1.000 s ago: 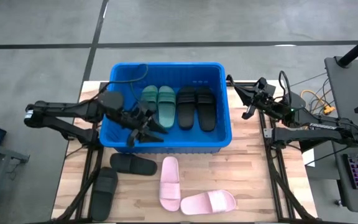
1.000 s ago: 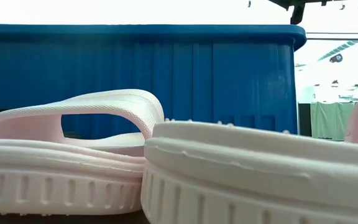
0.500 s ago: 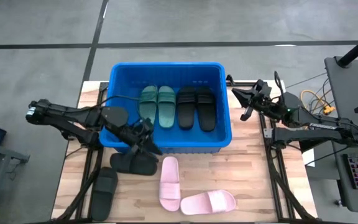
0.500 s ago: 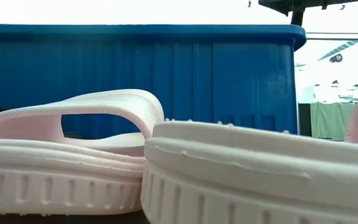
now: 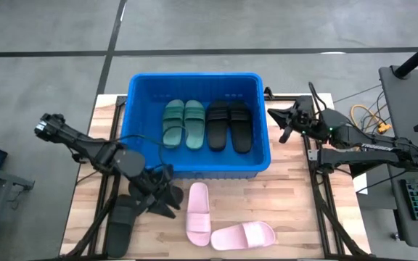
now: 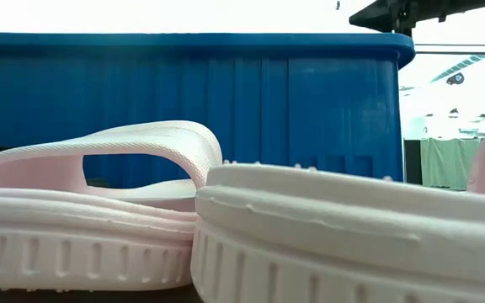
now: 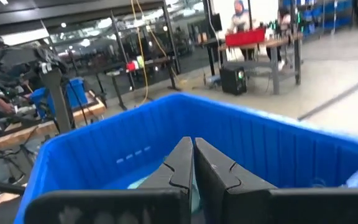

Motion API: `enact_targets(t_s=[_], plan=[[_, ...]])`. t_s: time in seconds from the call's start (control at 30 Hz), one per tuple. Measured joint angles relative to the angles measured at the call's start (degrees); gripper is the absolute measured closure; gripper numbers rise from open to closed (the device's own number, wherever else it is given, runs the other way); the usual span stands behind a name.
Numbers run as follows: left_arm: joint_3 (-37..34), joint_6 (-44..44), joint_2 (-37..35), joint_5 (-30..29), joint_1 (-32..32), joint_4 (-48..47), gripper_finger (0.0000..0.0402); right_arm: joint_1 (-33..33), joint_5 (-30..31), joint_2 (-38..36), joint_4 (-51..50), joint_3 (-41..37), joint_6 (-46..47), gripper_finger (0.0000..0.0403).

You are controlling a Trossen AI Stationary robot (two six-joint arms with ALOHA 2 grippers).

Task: Pick and place slides into bin
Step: Put the left pink slide into the blue bin

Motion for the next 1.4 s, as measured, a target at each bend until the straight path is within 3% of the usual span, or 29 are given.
enact_targets(t_s=[0.37,0.57,0.9,1.1,1.4], plan=[[-0.02,1.71,2.16,-14.45,-6.56,-1.0,0.0208,0.0,0.02,-0.09,2.2,-0.02,4.48,0.0394],[-0.07,0.23,5.2,-14.75,-7.42,-1.45,0.0208,0.0,0.0,-0.07,2.23,-0.02,3.64,0.0394],[0.32,0.15,16.09,-14.57,-7.41,-1.11,0.0208,0.0,0.0,-0.11,2.25,-0.02,0.63,0.0394],[0.15,-5.44,20.73,-14.79,-7.32,-0.77,0.0208,0.0,-0.02,-0.11,2.25,-0.02,0.57,0.0394],[0.5,-5.89,27.54,-15.17,-7.34,6.83,0.0208,-0.02,-0.07,-0.09,2.19,-0.02,0.42,0.0394]])
